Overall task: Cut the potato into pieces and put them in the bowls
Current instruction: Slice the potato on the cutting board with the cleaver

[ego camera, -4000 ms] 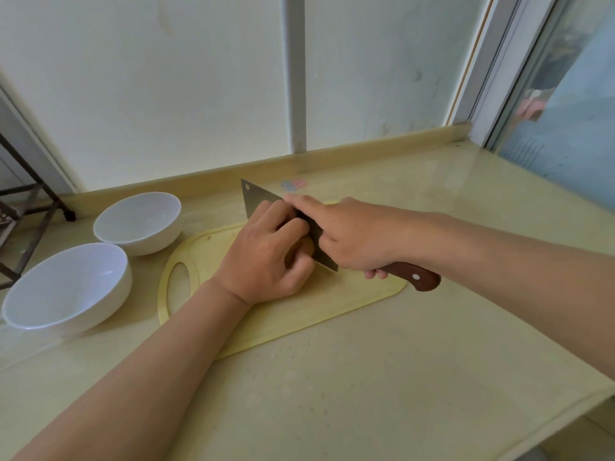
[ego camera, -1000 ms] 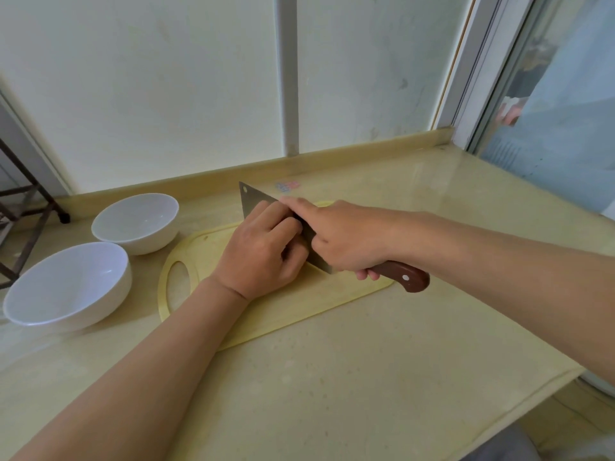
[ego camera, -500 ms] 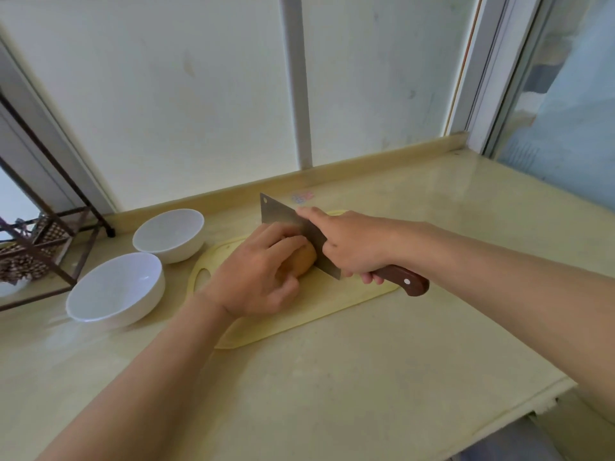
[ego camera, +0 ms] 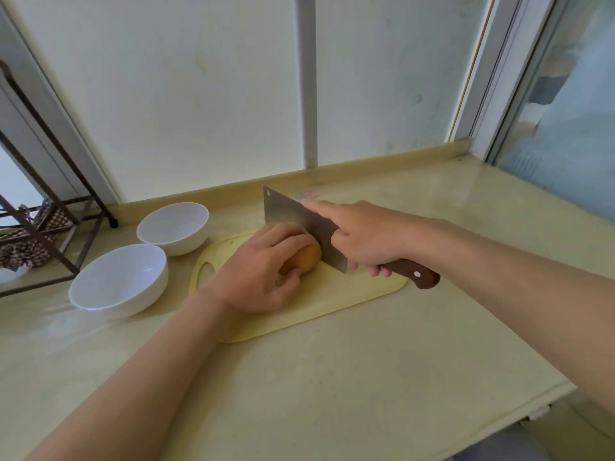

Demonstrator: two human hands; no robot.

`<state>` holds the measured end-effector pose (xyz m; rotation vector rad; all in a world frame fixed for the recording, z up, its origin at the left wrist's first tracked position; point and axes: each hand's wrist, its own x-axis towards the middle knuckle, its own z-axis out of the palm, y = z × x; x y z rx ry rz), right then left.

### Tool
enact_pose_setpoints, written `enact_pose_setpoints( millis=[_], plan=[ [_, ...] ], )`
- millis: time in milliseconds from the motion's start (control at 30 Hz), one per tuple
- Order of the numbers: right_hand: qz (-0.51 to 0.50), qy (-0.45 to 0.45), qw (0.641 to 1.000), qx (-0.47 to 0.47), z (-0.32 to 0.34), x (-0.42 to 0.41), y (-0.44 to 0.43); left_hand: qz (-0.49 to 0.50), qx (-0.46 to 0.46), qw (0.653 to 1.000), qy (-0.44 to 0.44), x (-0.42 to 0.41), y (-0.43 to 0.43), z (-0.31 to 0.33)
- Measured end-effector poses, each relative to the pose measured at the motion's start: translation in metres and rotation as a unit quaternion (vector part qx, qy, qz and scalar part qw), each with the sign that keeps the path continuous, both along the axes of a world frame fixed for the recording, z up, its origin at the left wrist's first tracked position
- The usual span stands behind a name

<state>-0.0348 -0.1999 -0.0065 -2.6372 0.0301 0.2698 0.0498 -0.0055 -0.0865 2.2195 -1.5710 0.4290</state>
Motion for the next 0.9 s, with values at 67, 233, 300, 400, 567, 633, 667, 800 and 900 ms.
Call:
enact_pose_setpoints(
  millis=[67, 233, 300, 400, 567, 633, 667, 800, 900],
  plan=[
    [0.005, -0.005, 1.000, -0.004, 0.006, 0.000, 0.001, -0.002, 0.002, 1.000, -0.003, 0.001, 0.000, 0.000],
    [0.002, -0.012, 1.000, -0.010, 0.014, 0.002, 0.000, -0.008, -0.001, 1.000, -0.015, 0.002, -0.001, 0.001],
    [0.002, -0.013, 1.000, -0.008, 0.016, 0.002, 0.000, -0.013, -0.006, 1.000, -0.025, 0.002, -0.001, 0.002],
    [0.004, -0.018, 1.000, -0.009, 0.020, 0.001, 0.001, -0.015, -0.007, 0.999, -0.035, 0.003, -0.001, 0.003],
    [0.002, -0.022, 1.000, -0.009, 0.023, 0.001, 0.001, -0.012, -0.004, 0.999, -0.034, 0.003, -0.001, 0.005],
    [0.003, -0.025, 1.000, -0.010, 0.023, 0.002, 0.001, -0.014, -0.005, 0.999, -0.033, 0.003, -0.001, 0.006],
    [0.004, -0.025, 1.000, -0.010, 0.023, 0.002, 0.001, -0.014, -0.003, 0.999, -0.033, 0.003, -0.002, 0.007],
    [0.004, -0.029, 0.999, -0.014, 0.025, 0.002, 0.002, -0.009, 0.006, 0.999, -0.031, 0.004, -0.002, 0.008],
    [0.001, -0.030, 0.999, -0.013, 0.028, 0.001, 0.001, -0.005, 0.015, 0.999, -0.031, 0.003, -0.002, 0.009]
  ],
)
